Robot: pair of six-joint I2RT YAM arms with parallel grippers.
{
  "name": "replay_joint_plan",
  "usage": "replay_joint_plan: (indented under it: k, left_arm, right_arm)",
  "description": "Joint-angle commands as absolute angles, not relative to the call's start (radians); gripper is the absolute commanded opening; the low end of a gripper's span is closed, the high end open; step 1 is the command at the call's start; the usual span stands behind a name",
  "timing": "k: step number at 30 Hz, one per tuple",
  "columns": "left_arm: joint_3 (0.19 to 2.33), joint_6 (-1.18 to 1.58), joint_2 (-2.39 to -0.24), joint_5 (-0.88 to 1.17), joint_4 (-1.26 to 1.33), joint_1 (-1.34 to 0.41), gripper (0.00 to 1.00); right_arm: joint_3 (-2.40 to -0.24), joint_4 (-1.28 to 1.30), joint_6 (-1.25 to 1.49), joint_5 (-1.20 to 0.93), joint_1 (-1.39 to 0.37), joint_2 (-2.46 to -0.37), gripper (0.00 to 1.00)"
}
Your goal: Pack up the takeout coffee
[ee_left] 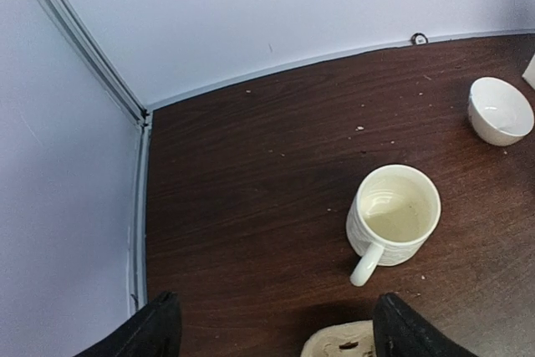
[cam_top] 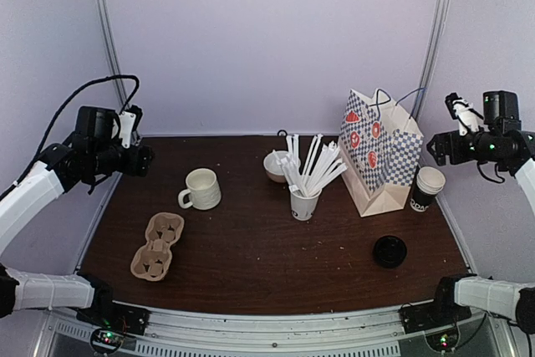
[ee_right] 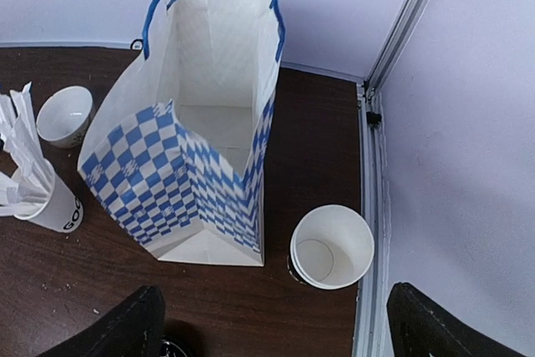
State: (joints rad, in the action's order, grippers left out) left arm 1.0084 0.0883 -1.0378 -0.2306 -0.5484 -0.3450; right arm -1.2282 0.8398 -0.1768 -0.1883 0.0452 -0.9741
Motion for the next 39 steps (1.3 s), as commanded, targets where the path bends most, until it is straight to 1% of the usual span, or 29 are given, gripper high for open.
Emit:
replay_joint_plan:
  k: [1,2,5,7,10,14,17,18,21,24,26,29,32,35,37,39]
  left_arm:
    - [1.025,0.153,-1.04,-0.081,-0.56,-0.333,0.81]
    - [1.04,0.166,-1.052,-0.068,-0.586,-0.333,0.79]
    - [1.098,0.201,-1.104,-0.003,-0.692,-0.334,0.7]
    - [1.125,0.221,-1.134,0.03,-0.751,-0.344,0.65]
    - [1.146,0.241,-1.167,0.046,-0.801,-0.361,0.61]
    - [1.2,0.248,-1.224,0.076,-0.901,-0.377,0.62]
    - [1.249,0.25,-1.276,0.066,-0.994,-0.405,0.62]
    - [1.261,0.247,-1.292,0.065,-1.018,-0.415,0.61]
    - [1.282,0.259,-1.336,0.042,-1.088,-0.447,0.53]
    - [1.301,0.268,-1.367,0.031,-1.142,-0.49,0.5]
    - [1.3,0.264,-1.371,0.022,-1.148,-0.53,0.49]
    - [1.311,0.265,-1.398,0.016,-1.129,-0.545,0.47]
    - [1.357,0.266,-1.448,0.026,-1.106,-0.569,0.44]
    - [1.383,0.256,-1.469,0.016,-1.059,-0.611,0.44]
    - [1.386,0.236,-1.474,0.018,-1.017,-0.63,0.44]
    - [1.379,0.203,-1.469,0.046,-0.962,-0.643,0.45]
  right_arm:
    - [-1.162,0.94,-0.279,-0.325,0.059,-0.903,0.98]
    - [-1.145,0.973,-0.33,-0.401,0.06,-0.889,0.98]
    - [-1.095,1.059,-0.459,-0.597,0.055,-0.862,0.98]
    - [-1.058,1.086,-0.515,-0.676,0.034,-0.849,0.95]
    - [-1.018,1.113,-0.59,-0.725,-0.008,-0.842,0.88]
    - [-0.95,1.11,-0.664,-0.659,-0.134,-0.852,0.83]
    - [-0.902,1.077,-0.696,-0.604,-0.242,-0.888,0.77]
    - [-0.888,1.058,-0.7,-0.597,-0.273,-0.905,0.75]
    - [-0.852,0.983,-0.711,-0.584,-0.353,-0.961,0.7]
    - [-0.825,0.915,-0.71,-0.562,-0.417,-1.018,0.65]
    - [-0.82,0.89,-0.707,-0.548,-0.441,-1.041,0.62]
    - [-0.803,0.859,-0.692,-0.529,-0.452,-1.039,0.56]
    - [-0.797,0.852,-0.681,-0.5,-0.451,-1.025,0.54]
    - [-0.806,0.866,-0.694,-0.456,-0.451,-1.006,0.51]
    - [-0.83,0.917,-0.732,-0.401,-0.451,-0.999,0.48]
    - [-0.844,0.95,-0.748,-0.297,-0.45,-0.986,0.46]
